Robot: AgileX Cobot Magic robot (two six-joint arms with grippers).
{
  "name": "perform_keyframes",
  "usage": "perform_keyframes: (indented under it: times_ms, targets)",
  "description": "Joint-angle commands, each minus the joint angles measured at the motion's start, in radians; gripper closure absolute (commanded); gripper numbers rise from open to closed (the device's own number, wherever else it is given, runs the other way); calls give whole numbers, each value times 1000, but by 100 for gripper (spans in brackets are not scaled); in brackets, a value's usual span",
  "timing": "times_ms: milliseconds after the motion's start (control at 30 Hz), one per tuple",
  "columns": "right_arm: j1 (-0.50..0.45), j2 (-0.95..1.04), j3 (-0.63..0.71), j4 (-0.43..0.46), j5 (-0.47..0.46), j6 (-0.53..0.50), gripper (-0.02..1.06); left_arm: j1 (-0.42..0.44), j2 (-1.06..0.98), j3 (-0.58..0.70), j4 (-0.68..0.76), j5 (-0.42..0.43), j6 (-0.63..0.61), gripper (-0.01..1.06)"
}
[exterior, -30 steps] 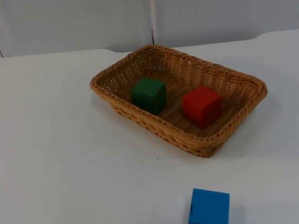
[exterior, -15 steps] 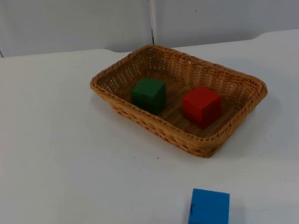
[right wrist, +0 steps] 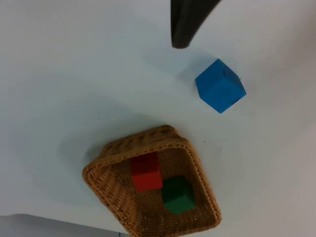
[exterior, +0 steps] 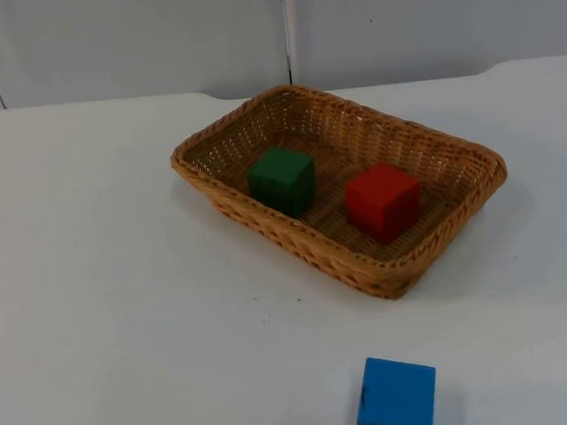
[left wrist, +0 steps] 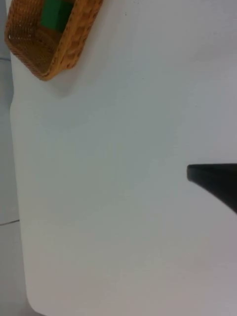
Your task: Pick up one cube with each hand and place exactly two cubes into the same basket, leaving the remaining cube outside.
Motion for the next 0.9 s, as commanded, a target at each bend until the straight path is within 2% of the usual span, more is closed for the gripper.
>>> perform_keyframes:
  times_ms: [0,533,867]
  targets:
    - [-1,-4,1,-4,-8,2,-1,5,-4,4,4,-3,-6,0]
    - [-28,-4,1,-4,-8,2,-1,5,-4,4,4,-3,-6,0]
    - [-190,-4,1,-4,-8,2,-1,5,-4,4,4,-3,-6,0]
